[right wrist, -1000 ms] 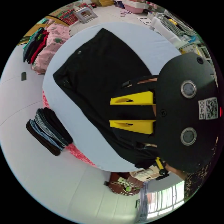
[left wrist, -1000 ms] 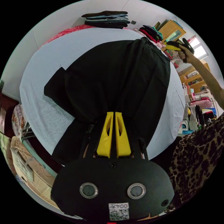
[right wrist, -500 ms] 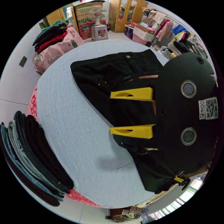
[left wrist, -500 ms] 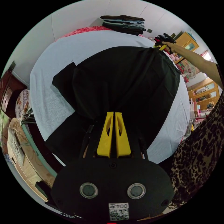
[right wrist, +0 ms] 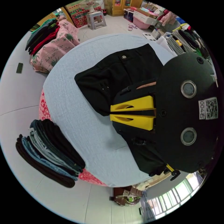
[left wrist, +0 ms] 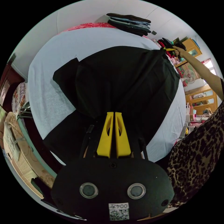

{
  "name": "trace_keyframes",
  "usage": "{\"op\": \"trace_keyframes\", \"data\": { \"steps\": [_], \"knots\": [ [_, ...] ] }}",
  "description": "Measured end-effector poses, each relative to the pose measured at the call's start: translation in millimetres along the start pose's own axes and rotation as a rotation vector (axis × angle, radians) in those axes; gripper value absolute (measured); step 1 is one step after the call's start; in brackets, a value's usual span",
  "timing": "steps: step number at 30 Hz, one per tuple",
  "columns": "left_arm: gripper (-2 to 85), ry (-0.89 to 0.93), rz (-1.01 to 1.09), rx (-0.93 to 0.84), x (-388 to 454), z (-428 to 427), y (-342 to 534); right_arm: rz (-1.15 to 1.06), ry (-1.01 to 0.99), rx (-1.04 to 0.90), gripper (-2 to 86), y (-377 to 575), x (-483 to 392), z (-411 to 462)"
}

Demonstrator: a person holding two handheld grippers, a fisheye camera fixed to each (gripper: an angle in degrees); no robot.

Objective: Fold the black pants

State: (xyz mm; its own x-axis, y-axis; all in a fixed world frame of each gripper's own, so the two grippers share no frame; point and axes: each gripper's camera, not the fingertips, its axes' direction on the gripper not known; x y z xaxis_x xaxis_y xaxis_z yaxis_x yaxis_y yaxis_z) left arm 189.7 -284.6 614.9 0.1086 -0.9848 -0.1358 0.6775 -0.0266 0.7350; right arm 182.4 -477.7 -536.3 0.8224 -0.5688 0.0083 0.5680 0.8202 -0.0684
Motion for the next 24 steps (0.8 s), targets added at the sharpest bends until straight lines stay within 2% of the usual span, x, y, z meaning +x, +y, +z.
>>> {"op": "trace_keyframes", "data": {
  "steps": [3,9,16,20,24],
  "knots": [
    [0.9,-0.043,-0.003,0.067,-1,-22,-3,0.011,-0.107,0.028,0.3,17,30,-39],
    [0.9,-0.002,-0.058,0.202,-31,-75,-16,0.005,-0.226,0.055,0.1,42,75,-92],
    [0.8,-0.091,-0.014,0.289,-39,-128,-42,-0.087,-0.215,0.11,0.3,66,90,-135],
    [0.9,-0.125,0.042,0.286,-16,-134,-19,-0.152,-0.171,0.172,0.2,114,121,-159],
    [0.8,-0.059,0.052,0.207,10,-85,34,-0.054,-0.19,0.131,0.3,179,191,-136]
  ]
}}
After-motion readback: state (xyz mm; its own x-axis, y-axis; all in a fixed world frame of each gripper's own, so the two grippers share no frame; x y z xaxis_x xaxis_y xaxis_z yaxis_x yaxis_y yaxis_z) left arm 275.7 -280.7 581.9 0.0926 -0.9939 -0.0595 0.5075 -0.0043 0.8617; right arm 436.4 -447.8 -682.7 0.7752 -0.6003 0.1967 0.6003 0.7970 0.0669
